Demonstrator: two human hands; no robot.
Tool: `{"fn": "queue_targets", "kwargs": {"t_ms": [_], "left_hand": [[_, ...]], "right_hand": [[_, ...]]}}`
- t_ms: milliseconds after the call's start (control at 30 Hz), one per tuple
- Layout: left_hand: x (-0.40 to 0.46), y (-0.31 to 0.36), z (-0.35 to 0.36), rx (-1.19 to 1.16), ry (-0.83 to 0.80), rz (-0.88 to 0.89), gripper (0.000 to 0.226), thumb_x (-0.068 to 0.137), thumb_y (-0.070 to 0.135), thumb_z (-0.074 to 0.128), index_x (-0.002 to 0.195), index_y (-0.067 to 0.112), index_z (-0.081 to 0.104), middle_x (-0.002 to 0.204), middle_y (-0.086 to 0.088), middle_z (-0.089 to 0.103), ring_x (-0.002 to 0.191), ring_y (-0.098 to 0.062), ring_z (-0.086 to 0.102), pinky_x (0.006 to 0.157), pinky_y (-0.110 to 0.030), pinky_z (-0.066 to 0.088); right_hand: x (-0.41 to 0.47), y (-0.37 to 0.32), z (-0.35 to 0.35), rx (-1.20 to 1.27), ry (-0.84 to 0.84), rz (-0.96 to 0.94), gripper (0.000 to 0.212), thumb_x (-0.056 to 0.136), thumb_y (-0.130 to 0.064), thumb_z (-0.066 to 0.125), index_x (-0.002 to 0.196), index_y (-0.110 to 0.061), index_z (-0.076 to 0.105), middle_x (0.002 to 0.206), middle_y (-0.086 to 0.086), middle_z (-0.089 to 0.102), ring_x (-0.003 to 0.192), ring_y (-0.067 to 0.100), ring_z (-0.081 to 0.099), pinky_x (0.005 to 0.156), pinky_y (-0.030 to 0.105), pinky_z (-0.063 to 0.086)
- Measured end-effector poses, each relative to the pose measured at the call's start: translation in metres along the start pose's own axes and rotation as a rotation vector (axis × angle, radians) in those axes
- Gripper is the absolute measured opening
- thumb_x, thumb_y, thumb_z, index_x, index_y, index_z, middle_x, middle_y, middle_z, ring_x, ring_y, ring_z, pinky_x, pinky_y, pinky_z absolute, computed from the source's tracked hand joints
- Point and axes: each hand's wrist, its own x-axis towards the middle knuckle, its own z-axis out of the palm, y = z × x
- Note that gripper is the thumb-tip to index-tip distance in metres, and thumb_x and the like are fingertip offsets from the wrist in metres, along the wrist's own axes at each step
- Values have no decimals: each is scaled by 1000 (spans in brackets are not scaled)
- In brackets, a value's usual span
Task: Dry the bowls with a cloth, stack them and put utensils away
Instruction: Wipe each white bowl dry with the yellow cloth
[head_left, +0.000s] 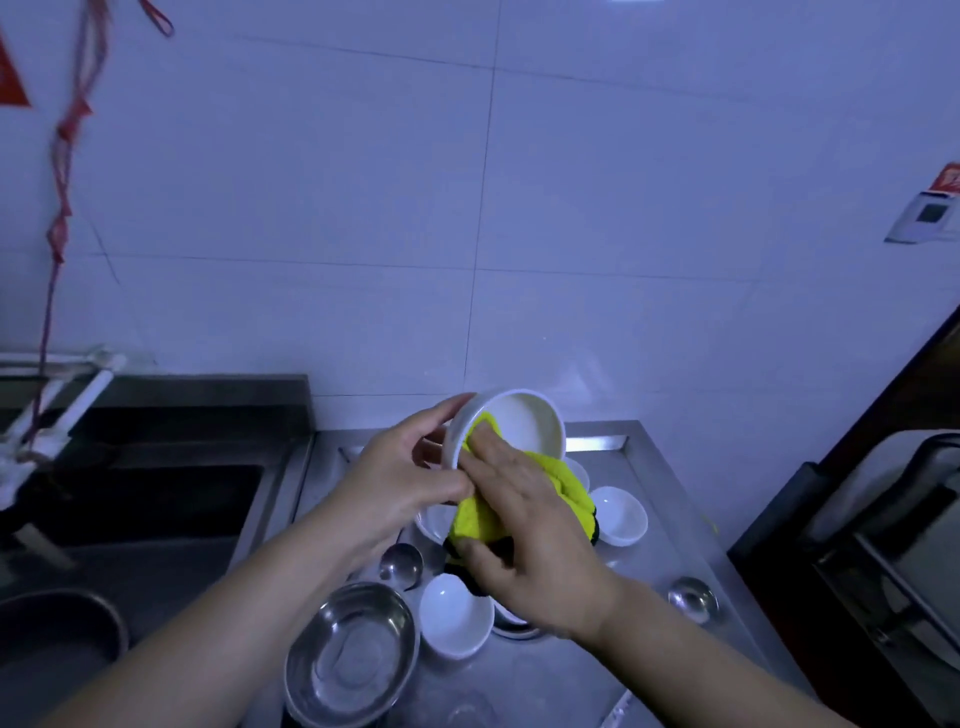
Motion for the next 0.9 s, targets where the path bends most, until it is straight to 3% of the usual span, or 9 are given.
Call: {"fn": "queue_targets", "kwargs": {"t_ms": [67,133,200,300,400,467,567,767,900], "left_hand": [[0,5,-4,22,-6,10,71,51,1,67,105,46,68,96,-2,66,84,-10,60,71,-23,50],[0,9,-4,65,-34,0,71,46,6,68,103,48,68,92,1,66,80,-11,59,67,-22,49],[1,14,-4,91,-76,-35,70,43,11,68,102,47,69,89,1,65,76,-12,55,62,-21,48],[7,29,-9,127,-125,-76,70,43,16,68,107,43,68,95,-11,62,81,-19,54,67,-29,48],[10,42,-14,160,-102,-53,74,44,15,68,115,35,66,98,-20,63,84,-23,54,71,-35,46],[9,46,-10,162,-57,-29,75,47,8,66,119,30,64,90,-18,60,76,-21,54,61,-30,47],[4,44,2,128,54,-3,64,54,2,61,106,39,67,80,-5,57,62,-14,56,51,-24,48],[-1,37,18,40,160,20,59,57,6,60,100,46,69,81,-1,62,71,-16,61,71,-41,56],[-6,46,14,79,52,13,58,56,8,63,102,42,70,86,-9,60,71,-18,58,67,-34,53]], "right_hand": [[-8,14,-5,-139,-50,-129,57,82,-18,61,135,-11,45,147,5,40,139,21,33,111,32,29],[-11,34,-17,-330,-115,-324,35,93,-14,51,127,-5,55,136,11,52,130,27,44,106,36,36],[-3,52,-39,-530,-160,-556,27,101,-11,40,119,-5,59,125,12,61,122,29,51,100,39,42],[19,66,-68,-779,-139,-777,28,102,-6,34,120,-9,55,123,11,63,125,29,51,110,39,35],[29,69,-67,-859,-46,-733,29,98,-6,43,124,-10,55,129,14,58,133,33,42,114,44,28],[24,66,-52,-842,0,-628,28,95,-6,46,122,-6,55,125,18,59,128,37,45,112,47,30],[12,53,-26,-706,127,-431,24,94,-9,47,117,-6,53,113,17,64,112,36,52,101,45,38],[9,13,13,-350,367,-115,39,87,-5,56,125,-13,50,113,9,65,93,29,58,79,38,44],[2,20,3,-310,354,-312,37,94,-11,55,130,-11,47,119,10,62,94,28,59,79,35,47]]}}
